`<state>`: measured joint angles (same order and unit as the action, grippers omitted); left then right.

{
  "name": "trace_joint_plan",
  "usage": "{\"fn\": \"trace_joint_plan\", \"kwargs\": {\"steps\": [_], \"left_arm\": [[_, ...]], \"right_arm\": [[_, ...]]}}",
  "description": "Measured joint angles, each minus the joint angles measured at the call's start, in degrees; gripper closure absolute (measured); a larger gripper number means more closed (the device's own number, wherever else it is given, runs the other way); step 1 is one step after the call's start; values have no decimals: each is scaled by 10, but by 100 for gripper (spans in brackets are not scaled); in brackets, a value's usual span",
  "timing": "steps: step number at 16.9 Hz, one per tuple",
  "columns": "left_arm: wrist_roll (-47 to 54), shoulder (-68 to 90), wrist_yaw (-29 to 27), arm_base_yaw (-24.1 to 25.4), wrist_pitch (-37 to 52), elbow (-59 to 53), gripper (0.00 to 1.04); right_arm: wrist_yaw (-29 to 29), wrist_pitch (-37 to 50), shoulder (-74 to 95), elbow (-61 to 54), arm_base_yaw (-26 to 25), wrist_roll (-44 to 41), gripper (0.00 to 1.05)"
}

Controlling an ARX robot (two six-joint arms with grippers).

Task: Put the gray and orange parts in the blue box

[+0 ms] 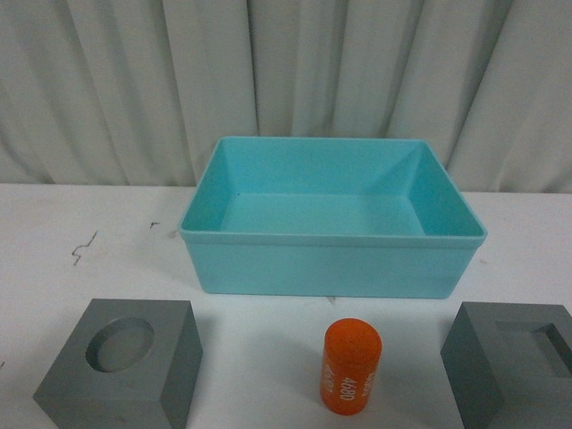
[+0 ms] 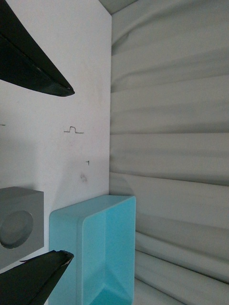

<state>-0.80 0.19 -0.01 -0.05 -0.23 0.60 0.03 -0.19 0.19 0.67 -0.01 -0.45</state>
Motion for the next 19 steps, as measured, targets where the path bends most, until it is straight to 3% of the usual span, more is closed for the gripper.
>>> {"fn": "trace_joint_plan", "kwargs": {"steps": [19], "left_arm": [[0, 0, 0, 0, 0, 0, 7]], "right_arm": [[0, 0, 0, 0, 0, 0, 6]]}}
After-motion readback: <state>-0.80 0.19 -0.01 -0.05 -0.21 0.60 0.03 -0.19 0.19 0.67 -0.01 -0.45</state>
